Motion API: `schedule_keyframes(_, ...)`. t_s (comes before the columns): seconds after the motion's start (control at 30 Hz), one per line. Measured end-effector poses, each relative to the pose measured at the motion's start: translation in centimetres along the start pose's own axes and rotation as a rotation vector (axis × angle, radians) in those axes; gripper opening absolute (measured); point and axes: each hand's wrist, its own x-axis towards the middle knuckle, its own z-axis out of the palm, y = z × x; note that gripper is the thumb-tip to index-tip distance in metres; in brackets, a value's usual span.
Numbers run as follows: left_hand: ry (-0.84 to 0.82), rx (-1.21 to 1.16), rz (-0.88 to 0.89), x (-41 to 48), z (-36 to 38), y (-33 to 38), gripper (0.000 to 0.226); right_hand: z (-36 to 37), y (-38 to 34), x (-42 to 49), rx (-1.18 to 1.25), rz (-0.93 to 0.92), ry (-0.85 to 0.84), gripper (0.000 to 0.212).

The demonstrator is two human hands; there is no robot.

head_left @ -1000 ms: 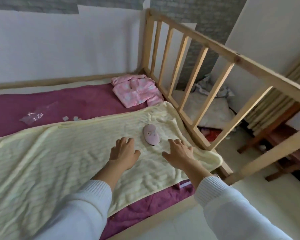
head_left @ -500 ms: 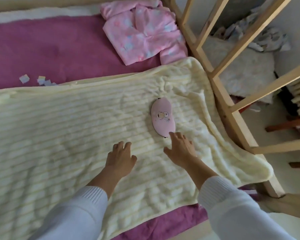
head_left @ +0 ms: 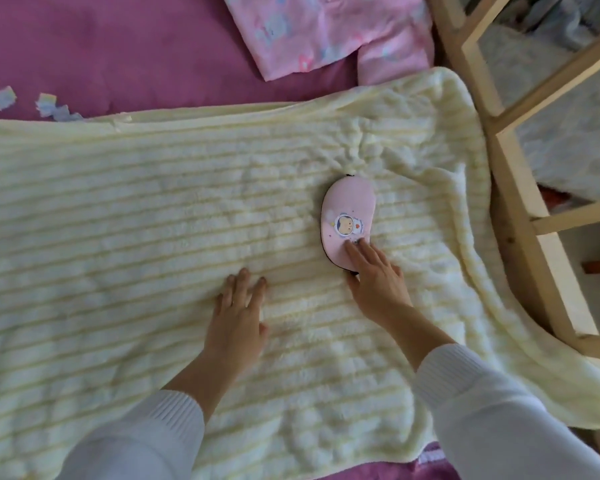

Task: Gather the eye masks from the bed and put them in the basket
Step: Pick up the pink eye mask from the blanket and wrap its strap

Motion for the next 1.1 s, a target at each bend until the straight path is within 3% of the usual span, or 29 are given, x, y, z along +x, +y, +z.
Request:
schedule_keyframes(0.1, -0.177, -0.102, -0.050, 0.4, -3.6, 0.7, 0.075, -3.4, -0.7, -0.2, 0.159, 0.009, 0.040, 0.039)
schedule_keyframes(0.17, -0.184, -0.252, -0.090, -0.3, -6.6, 1.9, 0.071, -6.6, -1.8, -0.9, 0.294, 0.013, 0.086, 0.031)
schedule_keyframes(0.37, 0.214, -0.644, 0.014, -7.4, -15.4, 6.6, 0.075, -18.2, -5.5, -7.6, 0.585, -0.047, 0.024, 0.020)
schedule_keyframes(0.43, 0.277, -0.756, 0.070, -10.7, -18.6, 7.8, 0.076, -21.2, -6.6, -10.9, 0.634, -0.086, -0.009, 0.017)
schedule_keyframes(0.5, 0.222, -0.790, 0.118, -14.1, -21.3, 8.5, 0.066, -23.3, -7.7, -14.2, 0.684, -0.137, -0.045, 0.016)
schedule_keyframes(0.6, 0.126, -0.693, 0.189, -18.9, -24.4, 9.4, 0.015, -25.1, -9.4, -18.8, 0.718, -0.173, -0.042, 0.017)
schedule_keyframes(0.7, 0.236, -0.652, 0.221, -22.5, -26.4, 9.9, 0.020, -25.6, -11.3, -22.3, 0.718, -0.201, 0.037, 0.001)
schedule_keyframes(0.83, 0.370, -0.860, 0.204, -25.3, -27.5, 9.8, 0.038, -26.2, -13.4, -24.8, 0.713, -0.210, 0.207, 0.030)
schedule_keyframes(1.0, 0.437, -1.161, 0.146, -27.0, -28.9, 9.3, 0.045, -26.8, -14.9, -26.0, 0.824, -0.326, 0.100, 0.075)
schedule_keyframes(1.1, 0.473, -1.212, 0.177, -27.8, -29.8, 9.4, 0.052, -26.6, -15.8, -26.2, 0.959, -0.313, 0.063, 0.079)
